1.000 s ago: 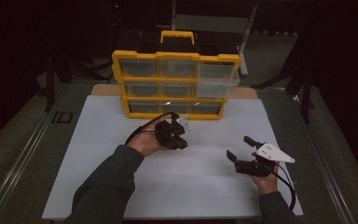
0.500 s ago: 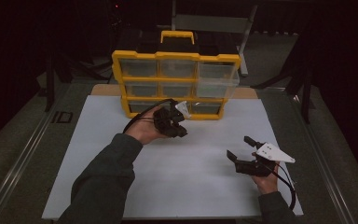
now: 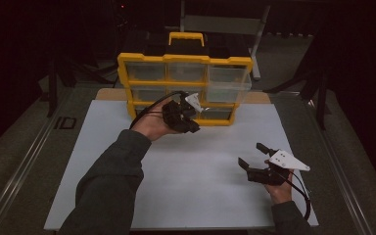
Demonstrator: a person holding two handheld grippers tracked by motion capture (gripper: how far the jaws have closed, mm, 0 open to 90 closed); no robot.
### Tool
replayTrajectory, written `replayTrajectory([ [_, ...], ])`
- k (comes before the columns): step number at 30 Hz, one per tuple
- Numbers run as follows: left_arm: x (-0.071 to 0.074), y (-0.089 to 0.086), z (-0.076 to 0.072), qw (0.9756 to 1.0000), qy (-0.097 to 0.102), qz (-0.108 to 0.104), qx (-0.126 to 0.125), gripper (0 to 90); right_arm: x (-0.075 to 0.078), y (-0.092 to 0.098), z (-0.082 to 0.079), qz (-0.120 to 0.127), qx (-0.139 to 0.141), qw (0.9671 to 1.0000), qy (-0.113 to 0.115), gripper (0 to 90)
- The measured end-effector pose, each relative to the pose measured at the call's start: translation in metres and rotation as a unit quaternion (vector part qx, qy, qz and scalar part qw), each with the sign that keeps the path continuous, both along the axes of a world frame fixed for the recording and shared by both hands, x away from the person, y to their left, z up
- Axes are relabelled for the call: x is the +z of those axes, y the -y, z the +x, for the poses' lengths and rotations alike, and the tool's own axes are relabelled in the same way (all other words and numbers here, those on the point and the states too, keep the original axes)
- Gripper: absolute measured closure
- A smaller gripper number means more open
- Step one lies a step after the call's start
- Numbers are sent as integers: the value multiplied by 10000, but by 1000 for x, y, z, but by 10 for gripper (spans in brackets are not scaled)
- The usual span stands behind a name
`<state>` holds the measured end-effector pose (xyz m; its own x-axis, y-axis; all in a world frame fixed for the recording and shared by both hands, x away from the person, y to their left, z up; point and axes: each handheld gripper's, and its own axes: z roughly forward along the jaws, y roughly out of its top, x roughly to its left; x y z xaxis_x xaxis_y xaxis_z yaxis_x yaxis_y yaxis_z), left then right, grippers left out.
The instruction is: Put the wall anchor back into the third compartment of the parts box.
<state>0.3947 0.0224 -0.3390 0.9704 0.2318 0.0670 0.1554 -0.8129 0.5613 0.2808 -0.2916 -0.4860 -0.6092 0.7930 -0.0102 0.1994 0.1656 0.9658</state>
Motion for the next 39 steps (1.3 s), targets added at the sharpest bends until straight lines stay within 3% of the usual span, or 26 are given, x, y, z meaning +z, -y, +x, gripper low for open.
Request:
replayTrajectory([
  [19, 36, 2, 16, 9996, 213, -180, 63, 847, 0, 0, 0, 12, 7, 10000, -1, 110],
  [39, 55, 6, 32, 9991, 229, -309, 201, 847, 0, 1, 0, 3, 27, 10000, -1, 110],
])
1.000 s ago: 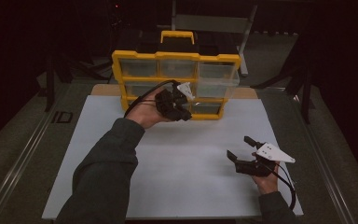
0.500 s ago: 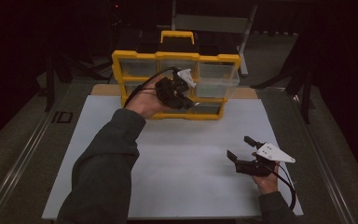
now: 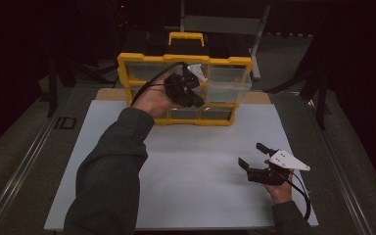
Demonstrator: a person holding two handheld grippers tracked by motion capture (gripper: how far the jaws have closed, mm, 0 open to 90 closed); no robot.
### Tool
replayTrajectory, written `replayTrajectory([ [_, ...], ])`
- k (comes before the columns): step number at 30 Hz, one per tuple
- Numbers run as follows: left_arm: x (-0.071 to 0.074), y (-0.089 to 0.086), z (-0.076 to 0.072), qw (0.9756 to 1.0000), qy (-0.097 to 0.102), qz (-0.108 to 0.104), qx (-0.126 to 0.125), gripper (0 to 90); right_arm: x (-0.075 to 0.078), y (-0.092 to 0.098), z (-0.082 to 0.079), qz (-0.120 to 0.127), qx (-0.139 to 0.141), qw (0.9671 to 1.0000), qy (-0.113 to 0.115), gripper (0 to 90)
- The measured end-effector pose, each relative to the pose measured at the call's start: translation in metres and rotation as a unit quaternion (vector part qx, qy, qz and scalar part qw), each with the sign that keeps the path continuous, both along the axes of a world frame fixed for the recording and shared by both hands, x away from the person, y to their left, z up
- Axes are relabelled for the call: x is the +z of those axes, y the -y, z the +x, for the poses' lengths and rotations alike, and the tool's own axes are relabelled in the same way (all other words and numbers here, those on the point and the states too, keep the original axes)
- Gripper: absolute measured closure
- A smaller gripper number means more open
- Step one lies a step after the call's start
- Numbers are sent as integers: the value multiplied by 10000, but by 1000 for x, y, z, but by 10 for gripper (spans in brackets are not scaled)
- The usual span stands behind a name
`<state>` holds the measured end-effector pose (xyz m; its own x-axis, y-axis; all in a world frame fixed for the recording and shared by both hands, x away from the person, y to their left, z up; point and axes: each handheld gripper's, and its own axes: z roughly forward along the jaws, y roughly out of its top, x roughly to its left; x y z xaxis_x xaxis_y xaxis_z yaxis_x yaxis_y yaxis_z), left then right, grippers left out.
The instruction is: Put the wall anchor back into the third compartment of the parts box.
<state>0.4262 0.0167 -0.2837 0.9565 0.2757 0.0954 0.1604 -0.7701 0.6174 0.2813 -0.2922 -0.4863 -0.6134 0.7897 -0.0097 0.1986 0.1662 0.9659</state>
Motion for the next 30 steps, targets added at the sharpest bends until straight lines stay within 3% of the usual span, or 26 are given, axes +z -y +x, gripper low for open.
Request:
replayTrajectory([
  [10, 14, 3, 8, 10000, 38, -35, 79, 847, 0, 0, 0, 9, 0, 10000, 3, 110],
  [14, 21, 4, 10, 9999, 87, 47, 117, 847, 0, 0, 0, 5, 2, 10000, 0, 110],
  [25, 42, 7, 15, 9995, 174, -84, 239, 847, 0, 0, 0, 8, 0, 10000, -2, 110],
  [30, 45, 10, 17, 9995, 179, -100, 221, 845, 0, 0, 0, 12, -5, 10000, 1, 110],
])
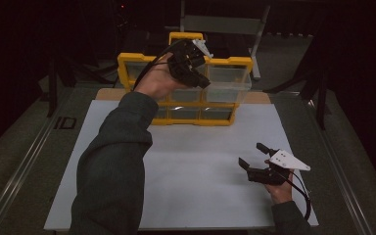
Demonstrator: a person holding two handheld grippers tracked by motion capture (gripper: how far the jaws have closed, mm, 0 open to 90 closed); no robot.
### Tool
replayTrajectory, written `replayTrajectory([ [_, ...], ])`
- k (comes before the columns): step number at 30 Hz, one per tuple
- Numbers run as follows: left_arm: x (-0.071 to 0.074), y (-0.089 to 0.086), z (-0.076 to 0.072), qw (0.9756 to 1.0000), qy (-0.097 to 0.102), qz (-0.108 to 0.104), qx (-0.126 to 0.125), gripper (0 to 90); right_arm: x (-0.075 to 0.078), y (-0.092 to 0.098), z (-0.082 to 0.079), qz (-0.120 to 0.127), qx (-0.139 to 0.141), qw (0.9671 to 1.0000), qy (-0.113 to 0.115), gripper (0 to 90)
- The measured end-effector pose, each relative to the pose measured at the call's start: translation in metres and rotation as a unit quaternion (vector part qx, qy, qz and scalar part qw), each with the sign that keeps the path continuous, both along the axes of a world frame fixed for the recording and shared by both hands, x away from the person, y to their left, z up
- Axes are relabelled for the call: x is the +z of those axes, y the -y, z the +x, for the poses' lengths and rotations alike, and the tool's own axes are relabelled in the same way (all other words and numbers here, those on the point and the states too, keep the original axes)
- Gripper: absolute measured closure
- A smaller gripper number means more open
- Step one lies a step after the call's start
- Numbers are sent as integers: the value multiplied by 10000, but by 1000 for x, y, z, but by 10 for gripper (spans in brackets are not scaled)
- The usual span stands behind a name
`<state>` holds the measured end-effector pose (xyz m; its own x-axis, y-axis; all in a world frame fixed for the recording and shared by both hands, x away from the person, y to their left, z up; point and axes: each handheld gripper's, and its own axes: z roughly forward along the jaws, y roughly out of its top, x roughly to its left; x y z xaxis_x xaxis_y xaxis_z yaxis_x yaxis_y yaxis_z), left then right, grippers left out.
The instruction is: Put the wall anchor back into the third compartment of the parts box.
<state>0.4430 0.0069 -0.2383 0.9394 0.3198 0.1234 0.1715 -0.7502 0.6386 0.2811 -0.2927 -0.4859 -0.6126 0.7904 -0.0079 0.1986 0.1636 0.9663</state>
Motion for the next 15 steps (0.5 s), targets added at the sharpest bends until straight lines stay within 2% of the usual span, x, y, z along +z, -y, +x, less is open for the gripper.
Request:
replayTrajectory([
  [6, 4, 5, 4, 9999, -37, -137, -22, 845, 0, 0, 0, 4, 12, 10000, -8, 110],
  [9, 6, 7, 6, 9997, -35, -246, 44, 846, 0, 0, 0, 25, -1, 10000, -4, 110],
  [15, 10, 14, 12, 9992, 39, -299, 259, 845, 0, 0, 0, 40, -3, 10000, -6, 110],
])
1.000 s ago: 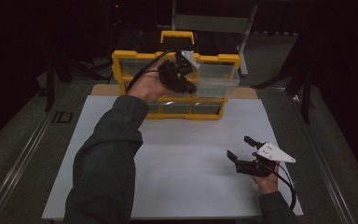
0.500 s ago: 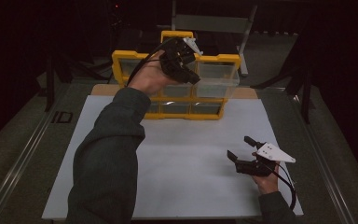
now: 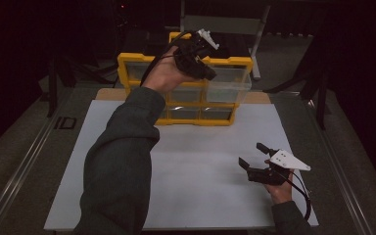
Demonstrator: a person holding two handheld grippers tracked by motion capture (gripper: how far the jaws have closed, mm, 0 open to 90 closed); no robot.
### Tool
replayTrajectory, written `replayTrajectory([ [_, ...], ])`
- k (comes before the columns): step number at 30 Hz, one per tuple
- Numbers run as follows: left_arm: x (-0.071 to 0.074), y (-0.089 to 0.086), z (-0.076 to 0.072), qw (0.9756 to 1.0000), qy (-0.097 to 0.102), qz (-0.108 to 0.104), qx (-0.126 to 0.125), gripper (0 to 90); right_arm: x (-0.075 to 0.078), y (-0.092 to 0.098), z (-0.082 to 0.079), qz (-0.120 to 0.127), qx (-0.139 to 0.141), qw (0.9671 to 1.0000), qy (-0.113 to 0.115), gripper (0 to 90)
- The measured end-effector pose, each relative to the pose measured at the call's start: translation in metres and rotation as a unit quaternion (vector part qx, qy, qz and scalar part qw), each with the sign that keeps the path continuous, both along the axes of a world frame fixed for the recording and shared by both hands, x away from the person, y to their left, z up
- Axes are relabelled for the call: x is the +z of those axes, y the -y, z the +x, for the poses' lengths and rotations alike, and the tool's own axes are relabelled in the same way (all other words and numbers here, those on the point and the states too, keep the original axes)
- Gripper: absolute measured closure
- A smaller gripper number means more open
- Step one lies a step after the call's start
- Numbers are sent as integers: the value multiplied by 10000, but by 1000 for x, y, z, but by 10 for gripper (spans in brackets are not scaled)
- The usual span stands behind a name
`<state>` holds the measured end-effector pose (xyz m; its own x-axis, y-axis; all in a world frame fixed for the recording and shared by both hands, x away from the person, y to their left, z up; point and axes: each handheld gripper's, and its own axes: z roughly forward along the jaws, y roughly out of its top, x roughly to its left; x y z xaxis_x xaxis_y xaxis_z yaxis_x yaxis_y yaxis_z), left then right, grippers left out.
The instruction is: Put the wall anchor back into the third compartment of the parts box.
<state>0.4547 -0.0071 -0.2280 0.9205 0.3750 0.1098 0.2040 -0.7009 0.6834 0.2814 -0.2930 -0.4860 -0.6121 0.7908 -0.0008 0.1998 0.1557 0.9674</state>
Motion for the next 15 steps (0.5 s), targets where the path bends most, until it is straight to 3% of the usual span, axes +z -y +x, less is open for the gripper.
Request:
replayTrajectory([
  [11, -4, 33, 4, 9999, 139, 15, 98, 845, 0, 2, 0, 36, -11, 10000, -9, 110],
  [15, -6, 43, 5, 9999, 70, -13, 80, 845, 1, 2, 0, 50, -14, 10000, 17, 110],
])
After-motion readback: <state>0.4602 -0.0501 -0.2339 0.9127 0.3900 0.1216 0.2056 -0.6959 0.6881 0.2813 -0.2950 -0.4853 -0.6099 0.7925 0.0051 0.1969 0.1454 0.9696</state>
